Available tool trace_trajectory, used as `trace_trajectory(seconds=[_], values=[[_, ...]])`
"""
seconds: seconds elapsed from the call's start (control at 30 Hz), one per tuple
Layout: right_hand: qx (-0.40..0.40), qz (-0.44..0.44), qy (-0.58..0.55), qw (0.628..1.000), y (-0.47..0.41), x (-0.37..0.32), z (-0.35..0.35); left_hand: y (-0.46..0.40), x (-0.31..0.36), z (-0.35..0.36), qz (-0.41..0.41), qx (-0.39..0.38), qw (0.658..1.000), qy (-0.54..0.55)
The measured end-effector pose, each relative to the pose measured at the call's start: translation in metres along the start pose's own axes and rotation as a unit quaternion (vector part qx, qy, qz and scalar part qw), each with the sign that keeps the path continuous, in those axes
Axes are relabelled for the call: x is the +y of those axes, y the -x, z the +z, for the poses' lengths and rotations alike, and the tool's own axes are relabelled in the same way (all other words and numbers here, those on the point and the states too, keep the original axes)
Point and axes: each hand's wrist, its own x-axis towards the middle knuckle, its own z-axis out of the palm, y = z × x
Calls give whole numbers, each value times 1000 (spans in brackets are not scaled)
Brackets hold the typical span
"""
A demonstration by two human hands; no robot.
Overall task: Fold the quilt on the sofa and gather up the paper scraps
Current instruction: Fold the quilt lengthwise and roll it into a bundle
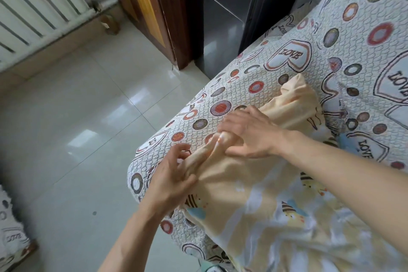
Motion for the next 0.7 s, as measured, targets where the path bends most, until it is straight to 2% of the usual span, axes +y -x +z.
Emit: trace_trajectory(seconds=[0.07,0.13,0.2,0.3,0.33,0.4,0.57,0.63,0.7], values=[[-16,-6,11,1000,0,-3,-2,5,3,-4,11,-63,996,-54],[-9,-12,18,1000,-3,-5,-5,7,6,-7,32,-55,995,-81],[41,-21,0,999,-2,-7,-5,9,8,-12,10,-26,999,-19],[203,-52,12,978,6,-8,-2,15,5,-24,-46,35,989,135],[236,-53,30,970,8,-11,0,18,2,-27,-59,53,982,174],[264,-52,43,962,8,-21,4,25,-8,-30,-79,85,976,185],[166,-18,-1,986,-5,-33,21,37,-30,-16,-100,115,988,-9],[170,-21,5,985,-6,-35,20,38,-27,-9,-42,175,975,-127],[199,-29,6,980,-4,-38,21,39,-15,-2,52,244,951,-182]])
